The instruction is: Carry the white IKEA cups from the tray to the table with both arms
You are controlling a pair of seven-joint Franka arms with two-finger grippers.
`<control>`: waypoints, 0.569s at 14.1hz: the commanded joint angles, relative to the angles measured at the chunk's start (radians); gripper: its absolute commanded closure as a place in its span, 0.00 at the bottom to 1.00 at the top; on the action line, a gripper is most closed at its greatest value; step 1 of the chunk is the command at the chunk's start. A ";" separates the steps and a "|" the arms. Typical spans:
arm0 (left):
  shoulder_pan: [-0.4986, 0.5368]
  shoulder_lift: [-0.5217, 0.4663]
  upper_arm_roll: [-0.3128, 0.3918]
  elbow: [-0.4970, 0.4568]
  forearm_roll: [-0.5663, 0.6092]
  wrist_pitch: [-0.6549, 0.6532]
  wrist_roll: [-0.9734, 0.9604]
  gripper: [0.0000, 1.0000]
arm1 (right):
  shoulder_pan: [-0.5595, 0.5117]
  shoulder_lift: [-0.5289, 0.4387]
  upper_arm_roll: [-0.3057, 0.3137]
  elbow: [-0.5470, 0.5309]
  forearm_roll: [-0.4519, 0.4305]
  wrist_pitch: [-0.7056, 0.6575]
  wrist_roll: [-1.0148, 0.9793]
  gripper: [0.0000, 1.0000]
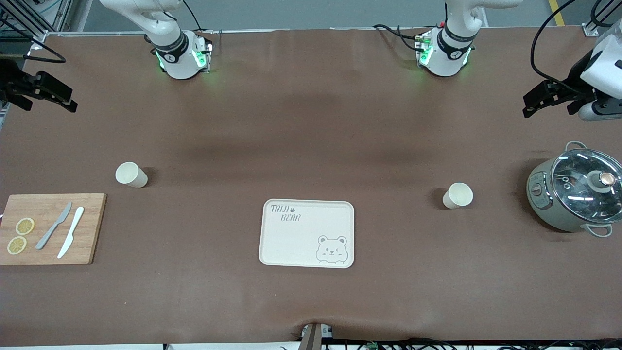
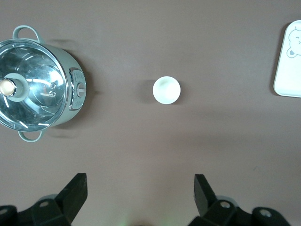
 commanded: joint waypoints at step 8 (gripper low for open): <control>0.008 0.021 -0.002 0.043 -0.016 -0.013 0.005 0.00 | -0.010 -0.004 -0.002 0.008 0.013 -0.001 0.000 0.00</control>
